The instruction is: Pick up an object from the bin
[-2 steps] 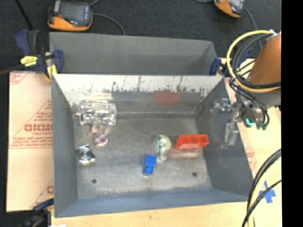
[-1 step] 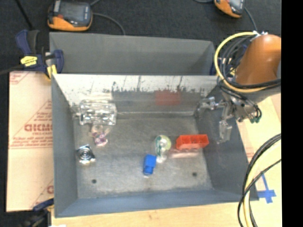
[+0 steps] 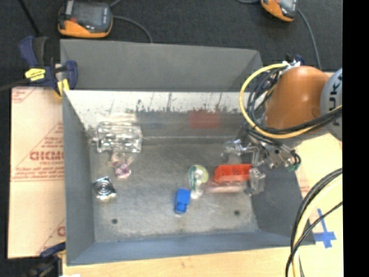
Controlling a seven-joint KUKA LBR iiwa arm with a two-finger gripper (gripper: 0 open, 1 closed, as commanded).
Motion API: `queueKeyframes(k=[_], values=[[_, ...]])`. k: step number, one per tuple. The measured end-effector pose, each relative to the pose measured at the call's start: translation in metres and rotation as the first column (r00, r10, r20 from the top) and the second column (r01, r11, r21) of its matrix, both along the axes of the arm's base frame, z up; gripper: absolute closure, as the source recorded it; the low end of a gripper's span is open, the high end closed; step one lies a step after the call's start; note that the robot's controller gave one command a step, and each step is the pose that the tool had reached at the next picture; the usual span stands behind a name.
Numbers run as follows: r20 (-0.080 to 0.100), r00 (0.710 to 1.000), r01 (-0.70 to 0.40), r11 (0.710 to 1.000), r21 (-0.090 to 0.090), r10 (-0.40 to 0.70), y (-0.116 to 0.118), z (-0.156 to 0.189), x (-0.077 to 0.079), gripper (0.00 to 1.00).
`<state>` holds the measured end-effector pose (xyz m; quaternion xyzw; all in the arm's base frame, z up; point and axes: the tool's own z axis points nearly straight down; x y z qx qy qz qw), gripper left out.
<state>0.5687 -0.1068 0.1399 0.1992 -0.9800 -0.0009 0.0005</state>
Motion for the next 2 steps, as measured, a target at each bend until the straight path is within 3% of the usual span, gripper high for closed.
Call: queueKeyframes(k=[1,2], values=[[0.009,1.0,0.02,1.0,-0.002,-0.02,-0.0186,-0.0716,0.0384,0.0],[0.012,1.0,0.016,1.0,-0.004,-0.016,-0.0188,-0.0673,0.0385,1.0]])
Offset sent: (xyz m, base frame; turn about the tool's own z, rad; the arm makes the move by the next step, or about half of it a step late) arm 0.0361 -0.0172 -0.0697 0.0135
